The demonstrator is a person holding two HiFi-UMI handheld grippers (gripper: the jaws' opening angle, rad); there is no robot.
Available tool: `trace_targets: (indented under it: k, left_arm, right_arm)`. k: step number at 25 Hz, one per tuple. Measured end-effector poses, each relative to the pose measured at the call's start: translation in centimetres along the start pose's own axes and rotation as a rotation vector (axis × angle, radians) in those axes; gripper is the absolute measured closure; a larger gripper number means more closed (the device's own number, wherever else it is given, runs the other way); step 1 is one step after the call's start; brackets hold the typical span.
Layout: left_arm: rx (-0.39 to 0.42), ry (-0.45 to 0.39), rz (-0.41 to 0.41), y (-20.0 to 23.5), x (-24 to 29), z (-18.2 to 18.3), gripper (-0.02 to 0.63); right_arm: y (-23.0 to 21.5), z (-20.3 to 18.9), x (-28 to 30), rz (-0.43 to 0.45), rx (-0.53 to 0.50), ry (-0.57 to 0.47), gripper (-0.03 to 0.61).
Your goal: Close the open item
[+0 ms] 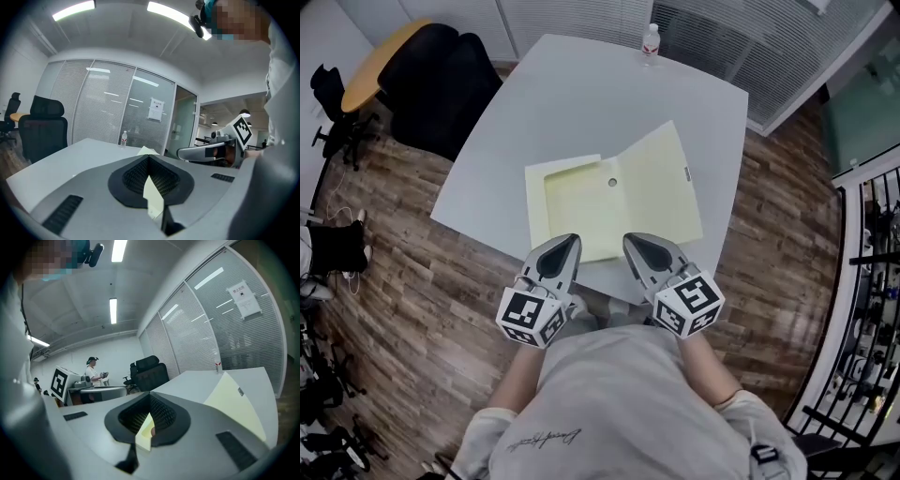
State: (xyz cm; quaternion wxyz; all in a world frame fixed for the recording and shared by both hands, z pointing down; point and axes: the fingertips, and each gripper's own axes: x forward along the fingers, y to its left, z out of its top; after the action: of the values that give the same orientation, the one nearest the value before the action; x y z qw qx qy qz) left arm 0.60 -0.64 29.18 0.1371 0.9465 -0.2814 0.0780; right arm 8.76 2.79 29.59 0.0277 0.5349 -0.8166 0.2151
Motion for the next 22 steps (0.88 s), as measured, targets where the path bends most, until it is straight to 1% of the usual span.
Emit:
trace_targets:
  k: [6,16,22]
  left_arm:
    - [-0.001,0.014,-0.052,0.1,1.2,-0.2,0.604]
    - [0.017,0.043,-0.132,-1.4,4.9,-0.4,0.604]
    - [0.015,0.066,-0.167,-2.6,6.7,-0.8,0.604]
  right_arm:
    - [-3.0,0.7,-1.8,-0.114,0.014,-0.025,0.566]
    - [-10.3,2.0,-6.4,-0.315,0.035,-0.068,0.566]
    - [-14.3,1.4,-9.4,-0.423,0.052,-0.060,0.566]
